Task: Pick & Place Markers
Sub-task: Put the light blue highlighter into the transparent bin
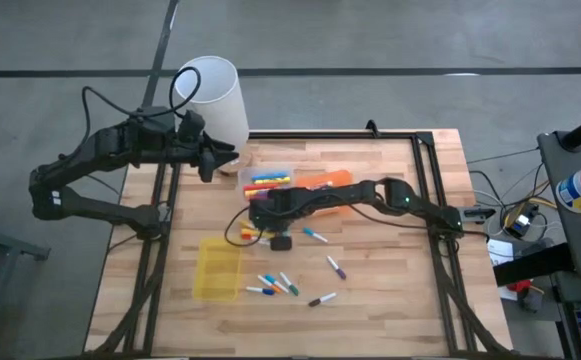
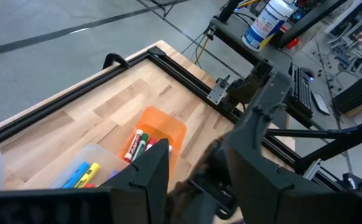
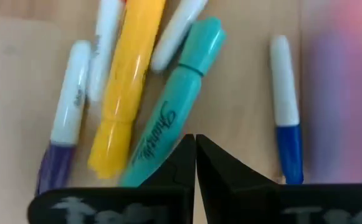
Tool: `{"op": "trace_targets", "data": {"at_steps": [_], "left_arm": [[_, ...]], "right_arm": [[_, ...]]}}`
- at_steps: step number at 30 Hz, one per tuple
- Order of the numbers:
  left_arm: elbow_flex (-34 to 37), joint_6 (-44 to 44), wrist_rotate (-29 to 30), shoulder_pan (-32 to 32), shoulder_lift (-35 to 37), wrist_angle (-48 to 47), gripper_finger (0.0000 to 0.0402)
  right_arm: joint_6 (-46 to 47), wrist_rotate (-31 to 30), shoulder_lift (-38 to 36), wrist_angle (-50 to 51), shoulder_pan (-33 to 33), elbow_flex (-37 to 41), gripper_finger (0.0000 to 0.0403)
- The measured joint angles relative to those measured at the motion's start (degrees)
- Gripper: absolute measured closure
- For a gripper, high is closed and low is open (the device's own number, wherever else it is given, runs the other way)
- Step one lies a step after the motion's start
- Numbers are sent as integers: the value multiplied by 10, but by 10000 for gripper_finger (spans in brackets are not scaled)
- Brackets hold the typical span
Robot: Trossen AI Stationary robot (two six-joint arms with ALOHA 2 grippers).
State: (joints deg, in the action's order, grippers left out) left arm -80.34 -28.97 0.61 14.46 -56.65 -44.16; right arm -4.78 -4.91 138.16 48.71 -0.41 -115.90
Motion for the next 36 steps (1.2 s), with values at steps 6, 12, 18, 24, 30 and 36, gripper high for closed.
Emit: {"op": "trace_targets", "data": {"at_steps": [6,12,18,24,30,36], "left_arm": [[0,0,0,0,2,0,246],[0,0,0,0,2,0,246],[0,-6,-1,0,2,0,246],[0,-7,-3,0,2,-2,246],[0,-9,-4,0,2,-6,246],[0,-12,-4,0,2,-6,246]], "right_arm": [[-15,-60,-9,-23,19,-37,395],[1,-99,3,-50,-4,-15,395],[-10,-136,17,-53,-17,-12,395],[-8,-165,24,-57,-20,-12,395],[-13,-178,26,-57,-19,-13,395],[-2,-129,26,-55,-26,-10,395]]}}
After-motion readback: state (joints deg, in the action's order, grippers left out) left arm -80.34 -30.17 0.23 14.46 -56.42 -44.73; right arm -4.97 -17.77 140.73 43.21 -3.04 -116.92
